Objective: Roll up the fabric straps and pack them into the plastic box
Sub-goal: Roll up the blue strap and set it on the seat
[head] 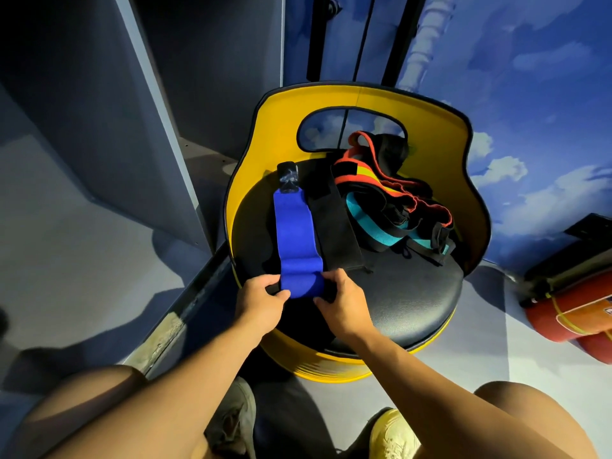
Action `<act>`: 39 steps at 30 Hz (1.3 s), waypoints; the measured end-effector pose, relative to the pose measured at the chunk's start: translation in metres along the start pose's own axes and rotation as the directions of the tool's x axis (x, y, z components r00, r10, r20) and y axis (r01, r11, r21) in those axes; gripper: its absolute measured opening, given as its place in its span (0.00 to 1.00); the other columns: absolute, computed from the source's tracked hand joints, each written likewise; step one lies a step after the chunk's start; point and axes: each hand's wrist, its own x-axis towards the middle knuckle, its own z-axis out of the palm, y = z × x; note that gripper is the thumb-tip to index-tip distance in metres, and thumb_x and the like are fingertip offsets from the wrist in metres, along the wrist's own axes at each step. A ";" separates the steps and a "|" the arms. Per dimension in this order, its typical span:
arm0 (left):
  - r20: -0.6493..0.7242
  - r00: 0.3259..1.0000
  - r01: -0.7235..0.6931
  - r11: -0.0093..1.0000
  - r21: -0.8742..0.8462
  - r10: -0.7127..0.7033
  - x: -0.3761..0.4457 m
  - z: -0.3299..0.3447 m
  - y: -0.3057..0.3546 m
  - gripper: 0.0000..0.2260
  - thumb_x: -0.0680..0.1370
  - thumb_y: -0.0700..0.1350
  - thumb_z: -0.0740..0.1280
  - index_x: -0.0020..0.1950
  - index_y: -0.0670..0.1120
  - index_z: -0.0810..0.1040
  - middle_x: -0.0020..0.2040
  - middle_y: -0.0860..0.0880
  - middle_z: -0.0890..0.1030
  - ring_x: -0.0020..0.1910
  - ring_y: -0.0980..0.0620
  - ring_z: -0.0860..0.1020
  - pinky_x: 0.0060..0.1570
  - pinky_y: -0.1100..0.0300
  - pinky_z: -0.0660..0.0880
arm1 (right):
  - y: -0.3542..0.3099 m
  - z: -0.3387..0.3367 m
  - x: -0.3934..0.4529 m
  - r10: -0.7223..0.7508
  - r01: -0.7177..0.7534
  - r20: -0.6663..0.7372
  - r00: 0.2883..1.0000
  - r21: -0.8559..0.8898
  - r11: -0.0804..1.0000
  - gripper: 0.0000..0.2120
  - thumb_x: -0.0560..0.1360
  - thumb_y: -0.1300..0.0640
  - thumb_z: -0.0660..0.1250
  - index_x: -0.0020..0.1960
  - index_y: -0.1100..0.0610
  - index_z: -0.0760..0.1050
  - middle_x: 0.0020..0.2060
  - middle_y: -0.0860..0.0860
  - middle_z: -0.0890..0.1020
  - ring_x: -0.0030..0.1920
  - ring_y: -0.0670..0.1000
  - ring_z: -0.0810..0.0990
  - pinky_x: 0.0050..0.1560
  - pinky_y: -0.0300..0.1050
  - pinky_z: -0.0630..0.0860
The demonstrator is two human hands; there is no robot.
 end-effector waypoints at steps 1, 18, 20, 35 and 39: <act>0.008 1.000 0.003 1.000 0.008 -0.003 -0.003 -0.001 0.000 0.19 0.78 0.44 0.72 0.69 0.49 0.78 0.64 0.49 0.80 0.61 0.49 0.77 0.54 0.58 0.75 | 0.000 -0.001 -0.002 0.001 -0.001 0.003 1.000 -0.001 1.000 0.21 0.73 0.63 0.74 0.64 0.55 0.73 0.58 0.49 0.79 0.52 0.44 0.75 0.46 0.24 0.69; -0.137 0.991 0.001 0.999 0.041 0.004 0.018 0.003 0.018 0.07 0.78 0.51 0.72 0.52 0.49 0.82 0.49 0.52 0.82 0.48 0.51 0.79 0.46 0.57 0.77 | -0.005 0.001 0.027 0.066 -0.066 0.004 0.998 0.003 0.998 0.17 0.80 0.47 0.66 0.62 0.59 0.78 0.52 0.51 0.81 0.53 0.50 0.80 0.51 0.38 0.77; -0.154 0.988 -0.006 1.000 0.025 0.010 0.021 0.003 0.020 0.09 0.77 0.53 0.72 0.50 0.48 0.83 0.46 0.52 0.83 0.47 0.51 0.81 0.45 0.55 0.80 | -0.008 0.003 0.029 0.081 -0.077 -0.067 0.994 0.065 0.995 0.14 0.79 0.49 0.68 0.60 0.57 0.76 0.49 0.47 0.79 0.49 0.47 0.78 0.42 0.27 0.71; 0.010 0.998 -0.067 0.997 0.029 0.067 -0.002 -0.004 0.006 0.17 0.79 0.48 0.71 0.67 0.48 0.79 0.61 0.50 0.81 0.58 0.51 0.77 0.51 0.58 0.74 | -0.004 -0.011 -0.001 -0.004 0.004 0.066 0.998 0.001 1.000 0.18 0.78 0.60 0.70 0.65 0.56 0.70 0.57 0.51 0.81 0.53 0.49 0.79 0.43 0.22 0.69; 0.050 0.998 -0.033 0.996 0.084 0.029 0.002 -0.009 0.004 0.16 0.80 0.52 0.69 0.64 0.46 0.80 0.54 0.49 0.82 0.52 0.51 0.79 0.45 0.58 0.75 | -0.005 -0.010 -0.001 -0.011 0.014 0.074 0.997 -0.033 0.999 0.19 0.79 0.55 0.69 0.69 0.56 0.72 0.59 0.52 0.81 0.57 0.51 0.79 0.54 0.34 0.74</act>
